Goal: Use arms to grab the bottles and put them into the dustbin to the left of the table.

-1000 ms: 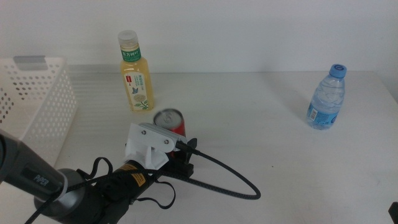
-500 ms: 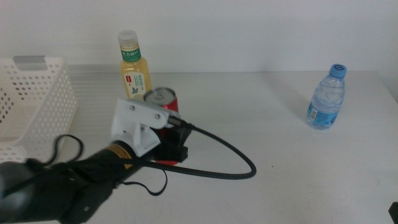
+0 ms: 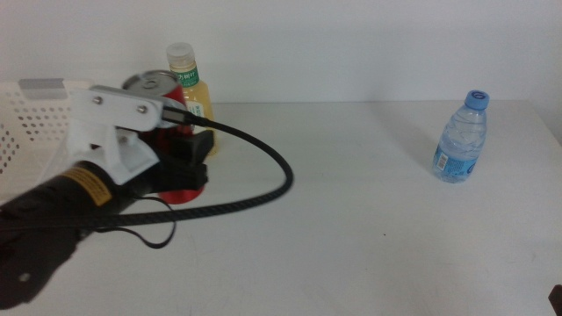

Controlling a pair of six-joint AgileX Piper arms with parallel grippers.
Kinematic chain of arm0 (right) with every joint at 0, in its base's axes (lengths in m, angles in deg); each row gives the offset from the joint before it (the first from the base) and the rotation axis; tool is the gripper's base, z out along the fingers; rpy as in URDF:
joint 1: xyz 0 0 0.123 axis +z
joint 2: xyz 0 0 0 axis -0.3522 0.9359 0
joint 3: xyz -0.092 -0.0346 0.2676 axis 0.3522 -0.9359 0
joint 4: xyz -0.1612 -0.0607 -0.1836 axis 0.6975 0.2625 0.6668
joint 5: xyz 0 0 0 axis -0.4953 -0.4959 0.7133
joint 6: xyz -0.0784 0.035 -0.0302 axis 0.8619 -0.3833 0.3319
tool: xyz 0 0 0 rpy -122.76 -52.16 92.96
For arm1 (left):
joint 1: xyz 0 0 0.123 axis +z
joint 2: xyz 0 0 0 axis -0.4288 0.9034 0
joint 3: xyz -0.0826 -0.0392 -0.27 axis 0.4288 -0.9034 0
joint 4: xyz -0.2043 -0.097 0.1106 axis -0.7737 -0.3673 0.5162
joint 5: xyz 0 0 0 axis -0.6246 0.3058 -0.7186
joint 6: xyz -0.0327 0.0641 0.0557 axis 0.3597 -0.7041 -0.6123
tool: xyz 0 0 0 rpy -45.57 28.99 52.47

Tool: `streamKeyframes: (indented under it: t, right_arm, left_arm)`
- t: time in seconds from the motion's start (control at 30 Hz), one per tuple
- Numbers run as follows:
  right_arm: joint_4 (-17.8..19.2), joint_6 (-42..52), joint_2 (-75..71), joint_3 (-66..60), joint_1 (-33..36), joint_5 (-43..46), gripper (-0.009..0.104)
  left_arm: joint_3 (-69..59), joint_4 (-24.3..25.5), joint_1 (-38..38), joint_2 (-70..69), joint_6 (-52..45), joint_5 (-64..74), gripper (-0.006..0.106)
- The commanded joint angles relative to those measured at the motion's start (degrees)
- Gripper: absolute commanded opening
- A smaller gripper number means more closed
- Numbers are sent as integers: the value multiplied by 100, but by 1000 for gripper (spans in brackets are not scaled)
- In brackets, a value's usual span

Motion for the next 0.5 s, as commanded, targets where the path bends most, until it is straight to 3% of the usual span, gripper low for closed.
streamKeyframes:
  t: [0.0,0.2,0.37,0.47]
  right_arm:
    - [62,31,-158,43,-38,437,68]
    - [62,31,-158,43,-38,437,68]
    - [62,31,-158,43,-38,437,68]
    - [62,31,-158,43,-38,437,68]
  left_arm:
    - [280,-87,124,-447,56,-144,-5]
    - [1246,-87,478,-815,-8,2325,-5]
    - [1940,-87,961,-863,-426,3449,-5]
    - [2377,-332,1468,-856,-542,4138,-5]
